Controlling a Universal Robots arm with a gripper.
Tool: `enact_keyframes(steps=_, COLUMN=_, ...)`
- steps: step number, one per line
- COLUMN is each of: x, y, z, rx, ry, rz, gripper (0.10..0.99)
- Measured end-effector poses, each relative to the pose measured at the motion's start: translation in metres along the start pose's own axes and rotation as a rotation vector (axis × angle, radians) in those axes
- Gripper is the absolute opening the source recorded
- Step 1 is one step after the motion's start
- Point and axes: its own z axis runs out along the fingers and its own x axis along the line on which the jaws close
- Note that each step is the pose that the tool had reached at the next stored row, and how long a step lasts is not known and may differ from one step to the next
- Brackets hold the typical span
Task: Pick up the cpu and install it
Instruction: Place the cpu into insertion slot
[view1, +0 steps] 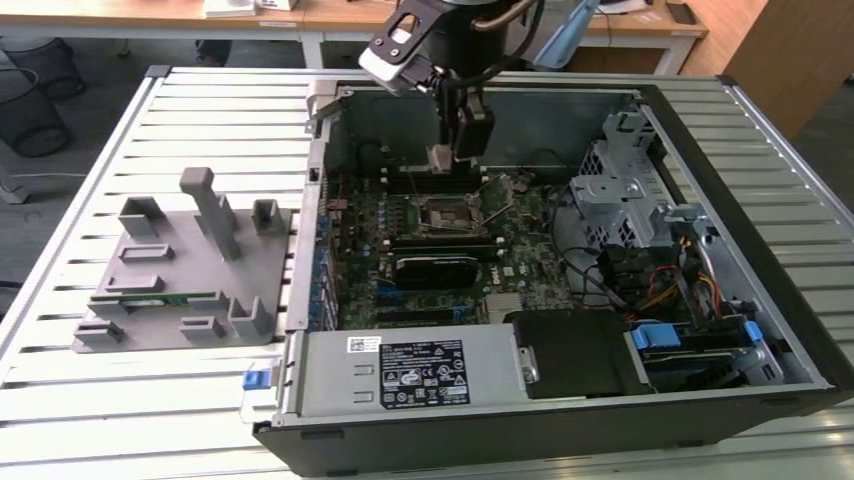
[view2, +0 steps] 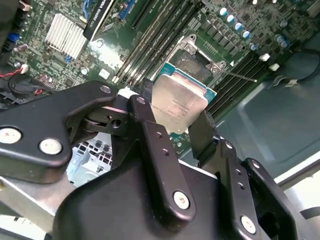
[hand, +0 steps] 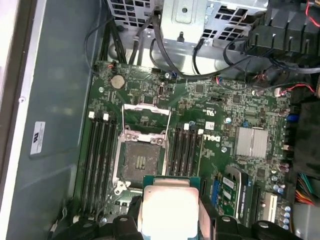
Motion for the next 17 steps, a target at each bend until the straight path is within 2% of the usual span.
enact_keyframes(steps=5, x=0.0044, y=0.0036, z=0.0083, rx=0.000, ry=0.0003, rz=0.005, gripper=0.537)
enact_keyframes(steps=11, x=0.0076, y=0.0041, z=0.0133, rx=0.001, ry=-0.0012, rz=0.040, gripper=0.537)
enact_keyframes(steps=17, x=0.0148, y=0.0062, z=0.0209, rx=0.001, ry=-0.0010, rz=0.040, gripper=0.537)
